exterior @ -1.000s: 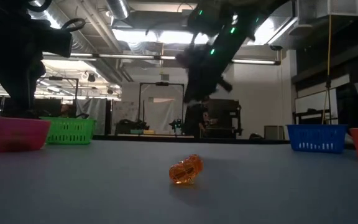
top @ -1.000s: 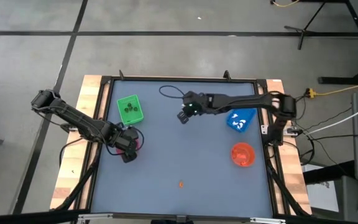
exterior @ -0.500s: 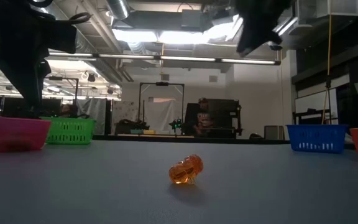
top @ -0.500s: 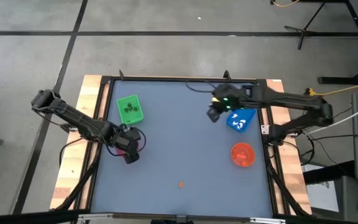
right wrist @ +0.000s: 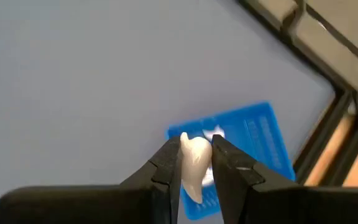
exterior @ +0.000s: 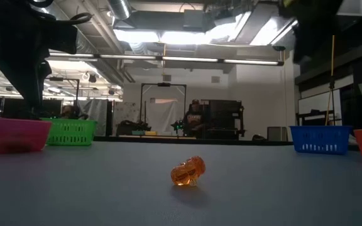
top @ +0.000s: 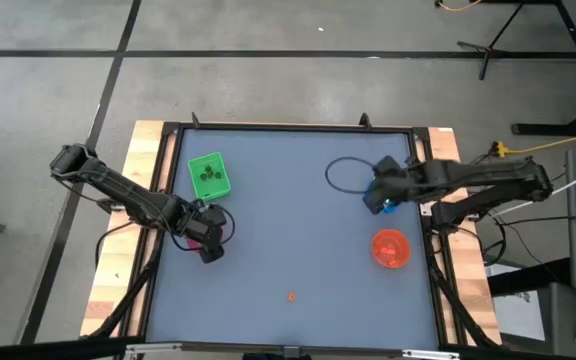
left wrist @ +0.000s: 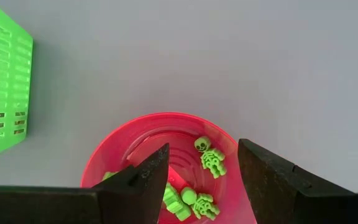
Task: Sort Halloween decoration
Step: Put the small white ghost toy into the blue basket
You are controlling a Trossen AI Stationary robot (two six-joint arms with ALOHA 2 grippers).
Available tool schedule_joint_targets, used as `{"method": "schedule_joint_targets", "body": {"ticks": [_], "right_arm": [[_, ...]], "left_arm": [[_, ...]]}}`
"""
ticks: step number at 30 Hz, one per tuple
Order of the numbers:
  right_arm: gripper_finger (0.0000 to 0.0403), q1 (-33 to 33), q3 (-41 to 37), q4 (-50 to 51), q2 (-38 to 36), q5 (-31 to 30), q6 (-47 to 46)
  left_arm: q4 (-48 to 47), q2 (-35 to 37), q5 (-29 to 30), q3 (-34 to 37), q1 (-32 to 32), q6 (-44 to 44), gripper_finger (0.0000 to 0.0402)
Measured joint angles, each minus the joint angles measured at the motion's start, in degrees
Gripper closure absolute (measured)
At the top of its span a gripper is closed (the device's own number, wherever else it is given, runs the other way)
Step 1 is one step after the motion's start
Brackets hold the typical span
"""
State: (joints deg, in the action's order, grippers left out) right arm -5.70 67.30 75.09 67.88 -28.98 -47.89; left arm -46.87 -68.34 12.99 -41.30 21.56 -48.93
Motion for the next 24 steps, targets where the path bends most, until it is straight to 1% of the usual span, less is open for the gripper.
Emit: {"method": "schedule_joint_targets", "body": {"ticks": [2, 8, 12, 18, 24], "right_arm": [[0.0327, -0.56, -4.15, -0.91, 0.13, 0.03, -1.65], [0.0327, -0.65, -18.01, -8.27, 0.31, 0.01, -4.81], [0.0327, -0.65, -24.31, -12.33, 0.31, -0.02, -6.17], [0.0327, -0.65, -29.04, -14.73, 0.33, -1.06, -6.5], [0.0327, -0.66, -29.52, -15.29, 0.31, -1.48, -5.97]], "left_arm": [[0.0, 0.0, 0.0, -0.02, 0.0, 0.0, 0.0227], [0.0, 0.0, 0.0, -0.01, -0.02, 0.0, 0.0227], [-0.01, 0.0, 0.0, -0.01, -0.02, 0.0, 0.0227], [-0.02, 0.0, 0.0, -0.01, -0.01, 0.0, 0.0227], [-0.01, 0.0, 0.0, 0.0, -0.01, 0.01, 0.0227]]}}
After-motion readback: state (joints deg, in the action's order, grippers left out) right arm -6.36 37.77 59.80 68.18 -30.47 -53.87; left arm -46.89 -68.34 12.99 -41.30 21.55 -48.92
